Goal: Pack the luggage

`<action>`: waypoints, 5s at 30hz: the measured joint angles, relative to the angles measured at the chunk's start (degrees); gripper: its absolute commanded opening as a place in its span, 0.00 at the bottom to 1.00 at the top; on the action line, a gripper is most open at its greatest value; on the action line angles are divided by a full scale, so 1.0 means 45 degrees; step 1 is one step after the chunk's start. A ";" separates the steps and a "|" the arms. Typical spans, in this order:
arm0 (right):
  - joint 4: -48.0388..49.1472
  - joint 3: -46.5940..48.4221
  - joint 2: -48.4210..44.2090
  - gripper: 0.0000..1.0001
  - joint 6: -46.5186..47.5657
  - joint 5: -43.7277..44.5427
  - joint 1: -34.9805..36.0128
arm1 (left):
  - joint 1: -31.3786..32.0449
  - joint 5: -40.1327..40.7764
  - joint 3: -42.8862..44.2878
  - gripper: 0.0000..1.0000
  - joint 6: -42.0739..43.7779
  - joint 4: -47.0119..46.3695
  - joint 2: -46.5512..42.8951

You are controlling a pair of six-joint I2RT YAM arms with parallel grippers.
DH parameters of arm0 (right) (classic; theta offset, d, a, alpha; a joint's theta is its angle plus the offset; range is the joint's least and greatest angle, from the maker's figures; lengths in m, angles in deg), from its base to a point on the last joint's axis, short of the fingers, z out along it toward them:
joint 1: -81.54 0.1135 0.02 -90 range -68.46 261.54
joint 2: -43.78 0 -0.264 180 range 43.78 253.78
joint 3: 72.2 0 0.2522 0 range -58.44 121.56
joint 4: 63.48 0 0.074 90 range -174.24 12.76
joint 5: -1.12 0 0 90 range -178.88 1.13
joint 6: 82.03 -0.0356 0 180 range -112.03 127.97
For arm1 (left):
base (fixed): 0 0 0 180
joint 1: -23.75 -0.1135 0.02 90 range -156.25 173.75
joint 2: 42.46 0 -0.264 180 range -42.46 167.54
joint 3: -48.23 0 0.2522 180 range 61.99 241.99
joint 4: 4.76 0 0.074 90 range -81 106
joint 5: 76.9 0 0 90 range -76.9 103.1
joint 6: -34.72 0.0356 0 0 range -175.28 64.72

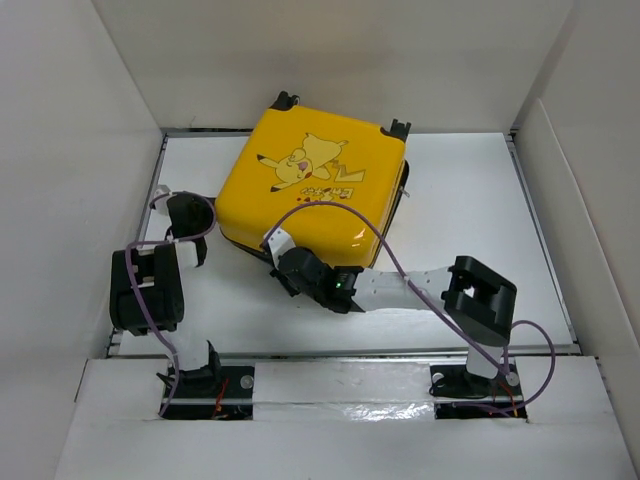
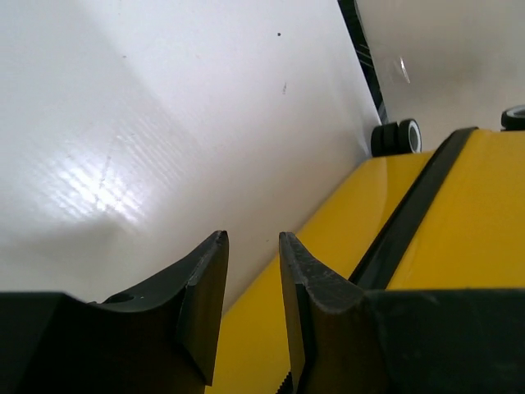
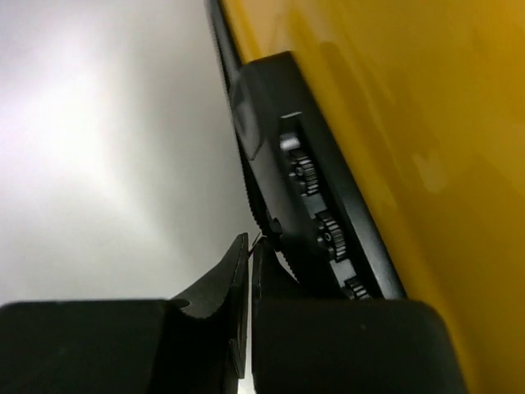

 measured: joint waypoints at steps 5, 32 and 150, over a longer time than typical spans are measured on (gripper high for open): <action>-0.0447 -0.0107 -0.0500 0.11 0.0170 -0.1753 0.0374 | -0.0097 0.0049 -0.0850 0.28 0.0316 -0.0631 -0.0578; 0.1933 -0.7504 -0.9282 0.63 -0.3575 -0.6509 -1.4751 | 0.3512 -0.0719 -0.3220 0.29 0.2050 -0.0355 -0.4983; 0.2710 -0.8014 -1.2220 0.00 -0.1530 -0.7626 -0.9918 | 0.1404 -0.2152 0.6776 0.01 0.0544 0.1637 -0.0568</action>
